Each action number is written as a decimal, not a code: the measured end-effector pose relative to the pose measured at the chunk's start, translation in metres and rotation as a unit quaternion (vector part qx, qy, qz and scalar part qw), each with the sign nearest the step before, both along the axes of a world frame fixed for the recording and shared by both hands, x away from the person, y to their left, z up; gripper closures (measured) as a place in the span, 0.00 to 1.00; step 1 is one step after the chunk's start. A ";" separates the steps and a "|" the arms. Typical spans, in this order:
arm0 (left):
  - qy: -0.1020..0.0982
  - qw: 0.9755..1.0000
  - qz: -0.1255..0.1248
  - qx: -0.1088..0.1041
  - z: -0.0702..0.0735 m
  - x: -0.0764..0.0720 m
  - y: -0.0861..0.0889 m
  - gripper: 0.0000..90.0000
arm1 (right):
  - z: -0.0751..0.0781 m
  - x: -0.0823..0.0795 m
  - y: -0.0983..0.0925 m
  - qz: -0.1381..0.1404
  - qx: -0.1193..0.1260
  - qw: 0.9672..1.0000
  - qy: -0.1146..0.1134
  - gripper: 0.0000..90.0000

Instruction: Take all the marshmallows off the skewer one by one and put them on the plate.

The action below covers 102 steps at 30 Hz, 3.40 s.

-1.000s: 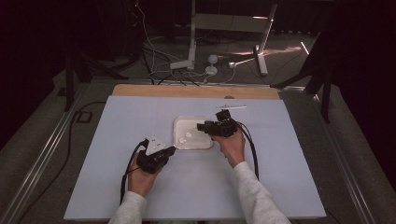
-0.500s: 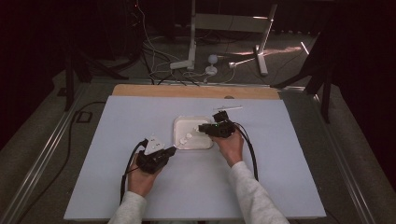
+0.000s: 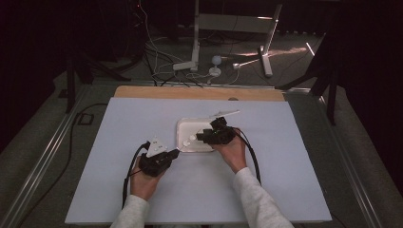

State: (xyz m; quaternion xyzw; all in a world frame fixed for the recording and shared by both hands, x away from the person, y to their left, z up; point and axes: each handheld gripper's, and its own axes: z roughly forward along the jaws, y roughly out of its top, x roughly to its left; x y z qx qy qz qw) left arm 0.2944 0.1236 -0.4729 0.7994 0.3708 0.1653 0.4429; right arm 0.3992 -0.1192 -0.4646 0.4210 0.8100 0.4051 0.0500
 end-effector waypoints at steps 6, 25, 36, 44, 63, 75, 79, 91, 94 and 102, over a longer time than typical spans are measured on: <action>-0.001 1.000 0.010 -0.005 0.000 0.001 0.004 1.00 | -0.001 0.001 -0.003 -0.002 0.008 1.000 0.010 0.71; -0.002 1.000 0.007 -0.022 0.001 0.000 0.002 1.00 | 0.009 -0.026 0.012 0.045 0.066 0.997 -0.007 0.76; 0.002 0.999 0.012 -0.032 0.001 0.000 0.002 1.00 | 0.009 -0.028 0.017 0.039 0.068 0.996 -0.031 0.86; 0.002 0.999 0.028 -0.034 0.003 0.000 0.005 1.00 | 0.008 -0.030 0.026 0.019 0.049 0.997 -0.058 0.92; 0.018 0.999 0.012 -0.032 -0.003 0.001 0.001 0.98 | 0.012 -0.022 0.013 0.035 0.188 0.981 0.015 0.89; -0.006 0.999 0.005 -0.045 0.000 -0.002 0.000 1.00 | 0.010 -0.017 0.009 0.039 0.235 0.970 0.052 0.65; -0.010 0.999 0.000 -0.037 -0.001 -0.003 -0.003 1.00 | 0.009 -0.018 0.012 0.054 0.238 0.967 0.067 0.79; -0.017 0.999 -0.004 -0.033 0.002 -0.003 -0.002 1.00 | 0.017 -0.018 0.007 0.013 0.231 0.972 0.045 0.89; -0.018 0.999 -0.005 -0.032 0.004 -0.003 -0.001 1.00 | 0.018 -0.017 0.007 0.005 0.232 0.972 0.043 0.90; -0.020 1.000 -0.008 -0.015 0.003 -0.005 -0.003 1.00 | 0.027 -0.009 -0.001 -0.028 0.231 0.972 0.031 0.91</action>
